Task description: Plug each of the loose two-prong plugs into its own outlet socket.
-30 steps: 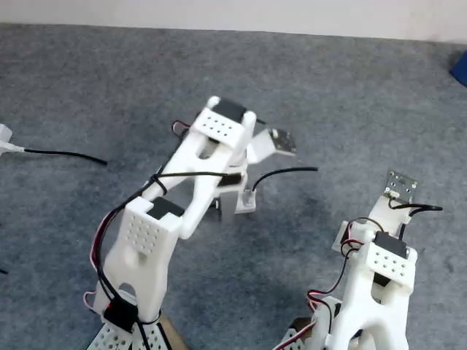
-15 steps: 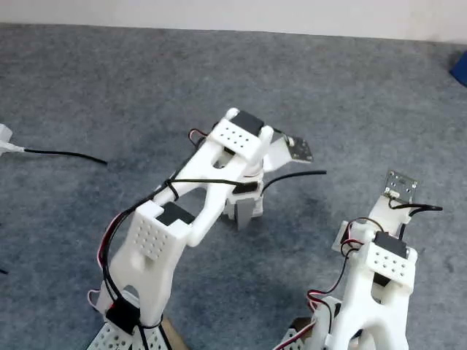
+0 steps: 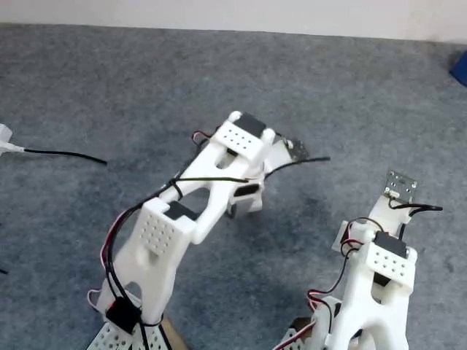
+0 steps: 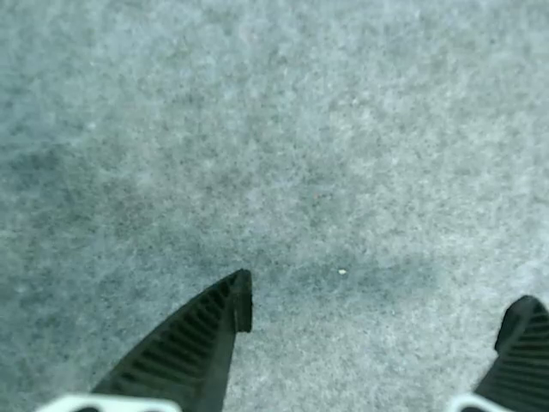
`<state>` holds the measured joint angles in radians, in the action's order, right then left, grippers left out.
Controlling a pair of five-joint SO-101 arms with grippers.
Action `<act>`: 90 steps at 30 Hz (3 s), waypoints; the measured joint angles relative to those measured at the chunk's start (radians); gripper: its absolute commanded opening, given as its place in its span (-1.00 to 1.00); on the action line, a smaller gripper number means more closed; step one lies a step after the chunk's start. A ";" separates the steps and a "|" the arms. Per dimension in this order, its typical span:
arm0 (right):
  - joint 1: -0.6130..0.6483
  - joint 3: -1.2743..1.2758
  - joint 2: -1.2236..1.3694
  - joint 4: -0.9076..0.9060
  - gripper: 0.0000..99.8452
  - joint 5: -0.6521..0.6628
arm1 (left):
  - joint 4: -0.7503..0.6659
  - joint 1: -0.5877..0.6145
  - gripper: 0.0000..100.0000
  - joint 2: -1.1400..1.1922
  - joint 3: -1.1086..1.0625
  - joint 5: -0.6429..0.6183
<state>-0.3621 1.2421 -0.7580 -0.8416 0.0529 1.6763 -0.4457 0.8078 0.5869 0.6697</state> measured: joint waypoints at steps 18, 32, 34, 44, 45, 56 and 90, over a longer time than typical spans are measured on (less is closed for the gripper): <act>0.235 0.000 0.000 0.000 -0.16 0.000 | 0.029 0.767 -0.99 -0.361 0.109 -0.038; 0.405 0.000 0.000 -0.021 -0.16 0.029 | -0.321 1.223 -0.69 -0.287 0.109 -0.026; 0.408 0.000 0.000 -0.021 -0.16 0.032 | -0.367 1.244 -0.49 -0.264 0.109 -0.025; 0.408 0.000 0.000 -0.021 -0.16 0.038 | -0.391 1.269 -0.21 -0.252 0.109 -0.008; 0.408 0.000 0.000 -0.021 -0.16 0.038 | -0.373 1.267 -0.21 -0.252 0.109 -0.008; 0.400 -0.370 -0.209 -0.546 -0.16 0.143 | 0.080 1.224 -0.21 -0.371 0.276 -0.081; 0.256 0.252 -1.026 -0.348 -0.16 -0.026 | -0.416 0.456 -0.21 -2.610 -1.909 -0.433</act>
<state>-0.1059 1.4937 -1.7845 -1.1899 0.0269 1.2605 0.0100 -1.8021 -1.3218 0.2371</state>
